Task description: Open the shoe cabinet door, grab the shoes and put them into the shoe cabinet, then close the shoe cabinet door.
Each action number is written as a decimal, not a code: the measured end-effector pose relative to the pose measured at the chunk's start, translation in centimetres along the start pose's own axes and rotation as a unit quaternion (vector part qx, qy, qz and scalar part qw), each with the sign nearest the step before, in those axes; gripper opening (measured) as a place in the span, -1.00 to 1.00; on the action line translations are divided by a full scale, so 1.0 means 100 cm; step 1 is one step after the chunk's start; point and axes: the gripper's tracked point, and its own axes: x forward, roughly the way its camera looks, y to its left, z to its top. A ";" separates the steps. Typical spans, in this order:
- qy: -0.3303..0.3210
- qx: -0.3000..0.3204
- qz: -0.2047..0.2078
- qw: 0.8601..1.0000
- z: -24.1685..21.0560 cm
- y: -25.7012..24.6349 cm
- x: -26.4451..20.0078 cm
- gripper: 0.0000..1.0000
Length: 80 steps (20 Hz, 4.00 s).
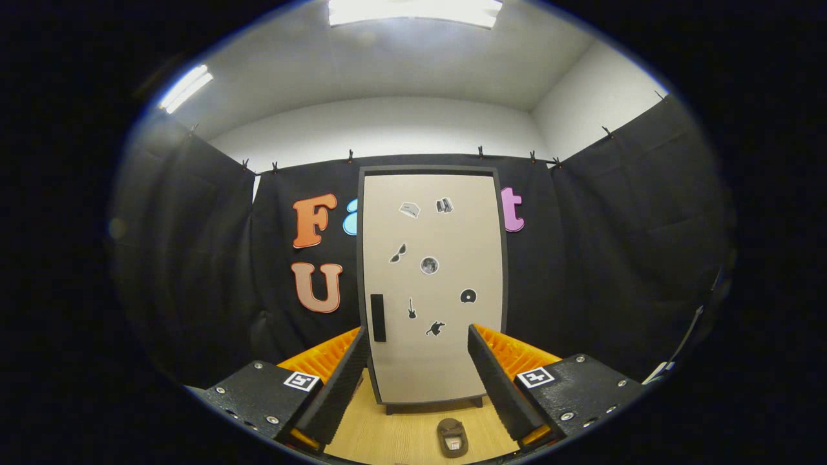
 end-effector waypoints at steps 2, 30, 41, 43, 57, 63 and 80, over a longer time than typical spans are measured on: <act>0.002 0.003 0.002 1.000 -0.005 0.006 0.005 0.90; 0.070 0.007 0.030 0.997 -0.128 0.088 0.289 0.63; 0.068 -0.032 0.008 0.997 -0.142 0.101 0.332 -0.25; 0.071 -0.031 0.015 0.997 -0.142 0.102 0.332 -0.32; 0.086 -0.020 0.010 0.996 -0.131 0.074 0.248 -0.55; 0.087 -0.037 -0.030 0.995 -0.122 0.033 0.183 -0.55; 0.088 -0.057 -0.064 0.992 -0.101 -0.100 0.071 -0.69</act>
